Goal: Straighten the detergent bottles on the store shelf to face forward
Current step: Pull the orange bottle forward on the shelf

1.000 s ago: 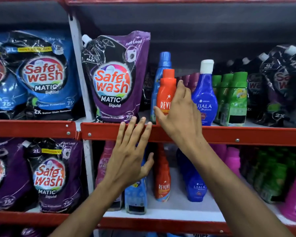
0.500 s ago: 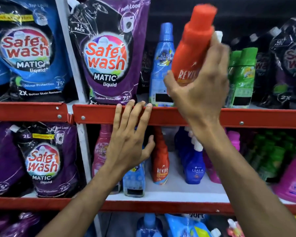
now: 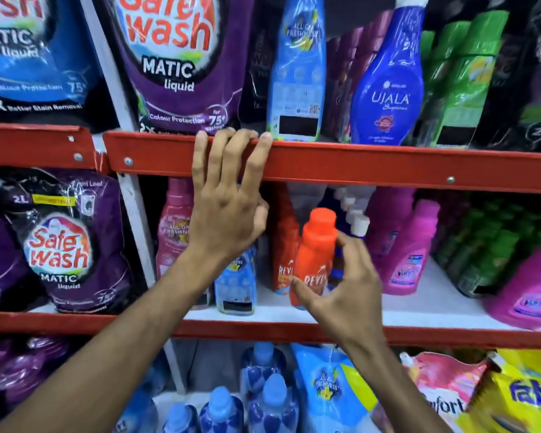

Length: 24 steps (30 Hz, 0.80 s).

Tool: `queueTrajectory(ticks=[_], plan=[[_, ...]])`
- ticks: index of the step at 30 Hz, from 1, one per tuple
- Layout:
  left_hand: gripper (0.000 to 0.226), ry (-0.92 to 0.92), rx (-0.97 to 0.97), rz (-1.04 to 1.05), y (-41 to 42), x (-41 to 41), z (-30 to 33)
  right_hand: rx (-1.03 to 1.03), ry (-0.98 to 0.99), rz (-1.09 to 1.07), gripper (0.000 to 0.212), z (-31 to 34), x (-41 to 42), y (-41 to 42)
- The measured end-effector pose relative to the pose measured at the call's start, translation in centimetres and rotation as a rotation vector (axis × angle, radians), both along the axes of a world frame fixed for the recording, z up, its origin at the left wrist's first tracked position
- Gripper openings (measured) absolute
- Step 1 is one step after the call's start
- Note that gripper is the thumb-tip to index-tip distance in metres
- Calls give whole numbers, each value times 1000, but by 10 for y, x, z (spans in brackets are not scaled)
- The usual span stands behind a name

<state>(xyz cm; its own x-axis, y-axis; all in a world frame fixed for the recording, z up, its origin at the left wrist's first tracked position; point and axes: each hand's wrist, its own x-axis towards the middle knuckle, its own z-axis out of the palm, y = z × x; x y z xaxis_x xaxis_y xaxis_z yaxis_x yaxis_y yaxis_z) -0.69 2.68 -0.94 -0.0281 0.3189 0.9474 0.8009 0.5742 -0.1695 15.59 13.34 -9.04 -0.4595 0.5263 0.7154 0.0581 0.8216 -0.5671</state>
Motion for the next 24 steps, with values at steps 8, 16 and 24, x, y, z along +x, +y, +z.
queueTrajectory(ticks=[8,16,24], plan=[[90,-29,-1,3,1,4,0,-95,-277,-80,71,-58,-54,18],[90,-39,-14,-1,-1,3,-3,-92,-303,-110,85,-68,-64,16],[89,-21,21,-57,18,19,23,71,-46,-105,67,-27,-27,29]])
